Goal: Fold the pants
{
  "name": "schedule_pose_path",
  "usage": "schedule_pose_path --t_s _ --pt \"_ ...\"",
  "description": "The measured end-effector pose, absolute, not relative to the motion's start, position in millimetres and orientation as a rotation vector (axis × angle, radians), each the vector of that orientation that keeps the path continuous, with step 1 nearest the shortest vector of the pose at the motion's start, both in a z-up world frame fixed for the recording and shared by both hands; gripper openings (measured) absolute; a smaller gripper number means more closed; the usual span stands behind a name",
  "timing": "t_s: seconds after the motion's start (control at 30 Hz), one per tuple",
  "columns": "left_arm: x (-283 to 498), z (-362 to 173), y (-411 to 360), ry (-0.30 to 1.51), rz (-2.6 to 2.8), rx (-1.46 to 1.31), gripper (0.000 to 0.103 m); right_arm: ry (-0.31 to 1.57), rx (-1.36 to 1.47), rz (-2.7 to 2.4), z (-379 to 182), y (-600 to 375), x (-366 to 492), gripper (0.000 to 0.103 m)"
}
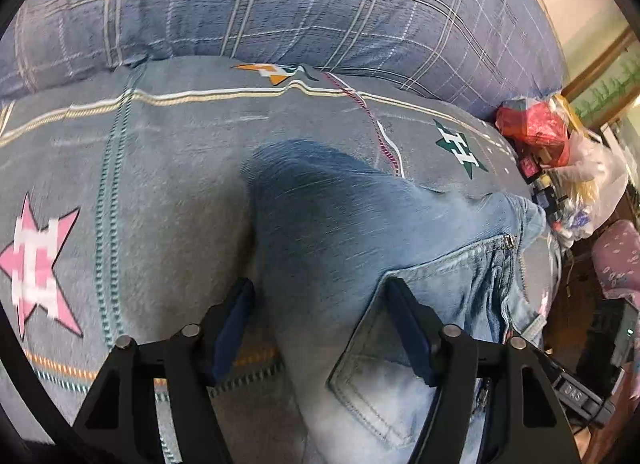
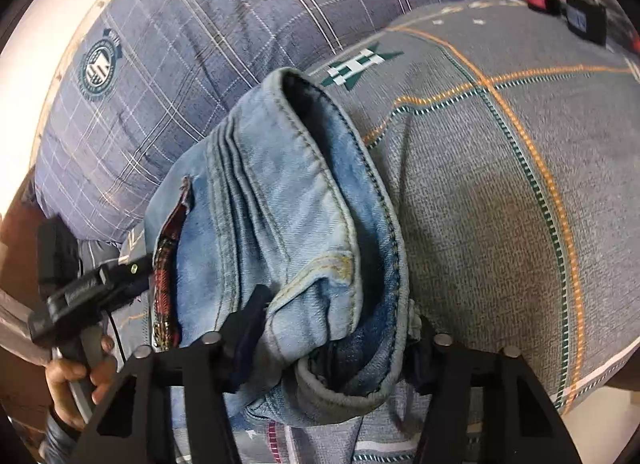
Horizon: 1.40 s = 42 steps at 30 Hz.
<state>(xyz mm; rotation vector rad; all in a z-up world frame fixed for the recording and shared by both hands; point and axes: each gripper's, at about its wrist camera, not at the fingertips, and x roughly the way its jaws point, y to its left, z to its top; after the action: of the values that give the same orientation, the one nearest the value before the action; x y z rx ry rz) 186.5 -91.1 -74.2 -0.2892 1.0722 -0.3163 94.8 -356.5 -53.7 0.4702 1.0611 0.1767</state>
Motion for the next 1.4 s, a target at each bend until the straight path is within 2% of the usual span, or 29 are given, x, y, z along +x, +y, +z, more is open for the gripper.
schedule_pose_path --t_s 0.07,0.13,0.23,0.4,0.93,1.4 --pt "185 -71 -99 1.057 -0.310 -0.248 0.047 1.047 0.448 0.181 -51 -356 94 0.053" --pt "180 -65 -108 1.028 -0.313 -0.198 0.029 1.030 0.413 0.185 -48 -351 92 0.050" --pt "173 -54 -110 0.990 -0.324 -0.215 0.017 0.997 0.387 0.200 -42 -345 90 0.043" --pt "158 -28 -108 0.918 -0.375 -0.221 0.015 0.910 0.375 0.233 -21 -342 79 0.039" --pt "129 41 -125 0.797 -0.459 -0.216 0.015 0.759 0.349 0.189 53 -361 56 0.039" --pt "109 48 -49 0.758 -0.324 -0.223 0.015 0.786 0.291 0.297 58 -285 61 0.039"
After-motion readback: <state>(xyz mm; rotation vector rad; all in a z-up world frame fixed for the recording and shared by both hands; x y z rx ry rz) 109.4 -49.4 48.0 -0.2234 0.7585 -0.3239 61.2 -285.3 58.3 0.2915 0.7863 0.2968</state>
